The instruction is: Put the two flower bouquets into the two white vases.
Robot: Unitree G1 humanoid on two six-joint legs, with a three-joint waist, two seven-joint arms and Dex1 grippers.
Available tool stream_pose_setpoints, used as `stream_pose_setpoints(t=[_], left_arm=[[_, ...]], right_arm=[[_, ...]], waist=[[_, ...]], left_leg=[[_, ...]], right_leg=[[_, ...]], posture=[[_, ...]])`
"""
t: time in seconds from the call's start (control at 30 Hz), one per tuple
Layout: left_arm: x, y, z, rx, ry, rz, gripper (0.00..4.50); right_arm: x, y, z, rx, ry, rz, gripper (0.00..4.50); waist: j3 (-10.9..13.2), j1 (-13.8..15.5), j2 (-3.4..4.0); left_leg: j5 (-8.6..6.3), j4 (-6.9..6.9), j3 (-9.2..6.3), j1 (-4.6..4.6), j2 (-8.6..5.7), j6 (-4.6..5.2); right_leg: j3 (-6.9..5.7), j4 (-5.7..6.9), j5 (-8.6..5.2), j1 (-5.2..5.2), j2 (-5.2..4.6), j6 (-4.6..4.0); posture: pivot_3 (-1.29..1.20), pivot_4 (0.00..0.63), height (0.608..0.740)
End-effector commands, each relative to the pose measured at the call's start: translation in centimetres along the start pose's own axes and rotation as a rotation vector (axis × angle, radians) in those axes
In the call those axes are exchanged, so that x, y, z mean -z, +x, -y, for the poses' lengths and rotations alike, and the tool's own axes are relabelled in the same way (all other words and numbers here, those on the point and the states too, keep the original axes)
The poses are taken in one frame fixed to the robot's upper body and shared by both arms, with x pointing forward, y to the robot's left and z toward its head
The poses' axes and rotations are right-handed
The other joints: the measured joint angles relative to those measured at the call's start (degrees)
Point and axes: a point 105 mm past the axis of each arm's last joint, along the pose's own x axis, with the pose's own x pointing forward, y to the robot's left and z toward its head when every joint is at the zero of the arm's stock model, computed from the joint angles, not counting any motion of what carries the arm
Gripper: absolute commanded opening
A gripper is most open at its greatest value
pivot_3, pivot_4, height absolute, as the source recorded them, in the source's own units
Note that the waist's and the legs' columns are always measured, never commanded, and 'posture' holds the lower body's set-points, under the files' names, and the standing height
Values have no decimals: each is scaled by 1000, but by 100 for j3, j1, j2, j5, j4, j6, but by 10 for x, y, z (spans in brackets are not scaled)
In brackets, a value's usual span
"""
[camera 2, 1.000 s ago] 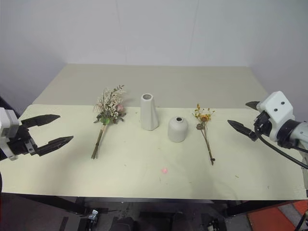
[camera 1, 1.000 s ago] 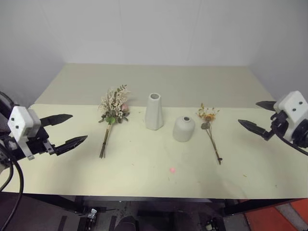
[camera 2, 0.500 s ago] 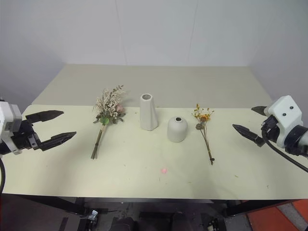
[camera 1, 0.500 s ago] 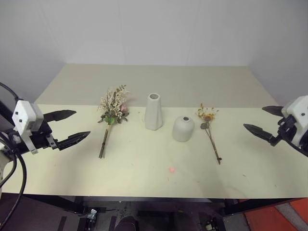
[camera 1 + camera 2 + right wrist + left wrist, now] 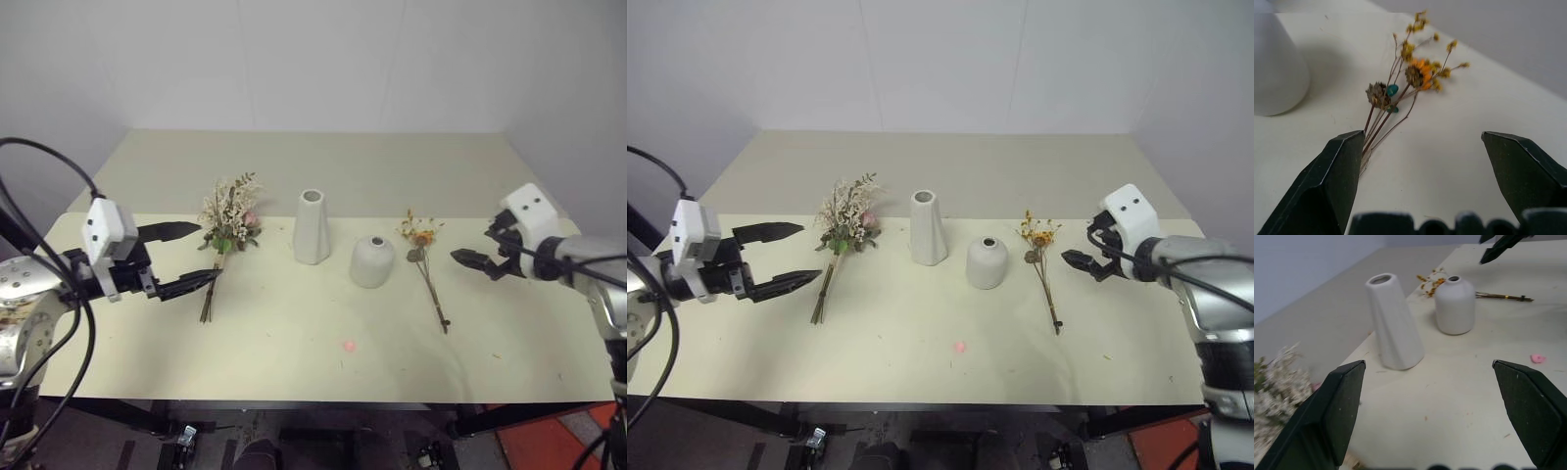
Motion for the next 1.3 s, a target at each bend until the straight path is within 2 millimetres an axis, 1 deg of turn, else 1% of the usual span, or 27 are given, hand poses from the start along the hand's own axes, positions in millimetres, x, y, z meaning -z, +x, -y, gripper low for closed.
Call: stream_pose_setpoints(t=[0.03,0.1,0.17,0.37,0.43,0.5,0.57,0.6,0.83,0.93,0.97,1.03,1.1,1.17,1.23,1.27,1.3], left_arm=[[-9,12,2,32,48,42,4500],[-9,19,7,55,41,57,4500],[-7,22,10,62,38,57,4500],[-3,21,12,57,32,45,4500],[-1,18,12,53,31,31,4500],[1,16,11,45,31,22,4500],[2,14,11,39,31,19,4500],[2,14,11,38,30,18,4500],[6,11,12,30,27,9,4500],[7,11,13,29,27,8,4500],[8,11,13,29,26,6,4500],[10,10,13,32,25,-3,4500],[9,9,11,25,28,-2,4500],[8,7,10,21,28,3,4500],[7,6,8,19,27,5,4500],[8,6,8,21,24,5,4500],[8,5,7,23,20,5,4500]], right_arm=[[2,13,2,27,53,-56,4471],[8,24,-5,-4,72,-94,4471],[10,31,-10,-25,85,-115,4471],[17,42,-17,-67,106,-166,4471],[20,45,-19,-81,107,-180,4102],[20,47,-20,-88,121,-184,3600],[20,49,-20,-94,136,-188,2932],[20,50,-21,-99,139,-188,2500],[21,54,-25,-103,144,-199,20],[20,55,-22,-64,153,-189,20],[16,54,-19,-37,151,-164,20],[2,50,-6,92,129,-71,20],[-29,37,9,233,141,146,20],[-59,16,15,331,152,406,20],[-86,-10,12,364,169,668,20],[-95,-21,5,329,206,778,20],[-100,-27,-2,273,238,849,20]], waist=[[0,12,0],[0,14,0],[0,13,0],[2,7,2],[2,-3,2],[2,-7,2],[2,-15,2],[2,-18,2],[2,-21,2],[2,-29,2],[2,-32,2],[2,-40,2],[2,-37,2],[2,-41,2],[2,-38,2],[2,-41,2],[2,-49,3]], left_leg=[[0,0,0,-5,0,0],[-1,1,1,-10,-2,2],[-2,1,1,-9,-3,2],[-2,1,1,-10,-2,3],[-2,1,1,-8,-2,3],[-2,1,1,-8,-1,3],[-1,1,1,-7,-1,3],[-1,3,1,-7,-1,3],[-1,3,0,-6,0,2],[-1,3,0,-5,0,2],[-1,3,0,-5,1,2],[-1,4,0,-5,1,1],[0,2,0,-6,1,1],[1,3,2,-17,0,-1],[2,1,3,-28,1,-3],[2,0,1,-30,2,-3],[2,-3,1,-31,4,-3]], right_leg=[[0,0,0,-3,0,0],[1,-1,2,-6,-2,-1],[1,-1,2,-7,-3,-1],[2,5,2,-16,-2,-1],[2,7,2,-16,-1,-1],[2,9,2,-16,1,-1],[2,11,3,-16,1,-2],[2,12,3,-16,1,-2],[2,11,4,-16,2,-3],[2,13,4,-16,2,-4],[2,14,4,-16,3,-4],[3,15,6,-16,3,-6],[3,18,6,-20,4,-7],[12,28,6,-43,4,-6],[15,34,7,-59,5,-6],[14,36,7,-63,6,-6],[14,35,7,-65,7,-7]], posture=[[0,150,740],[0,150,740],[0,150,740],[0,150,740],[0,150,740],[0,150,740],[0,150,740],[0,150,740],[0,150,740],[0,150,740],[0,150,740],[0,150,740],[0,150,740],[0,150,740],[0,150,740],[0,150,740],[0,150,740]])
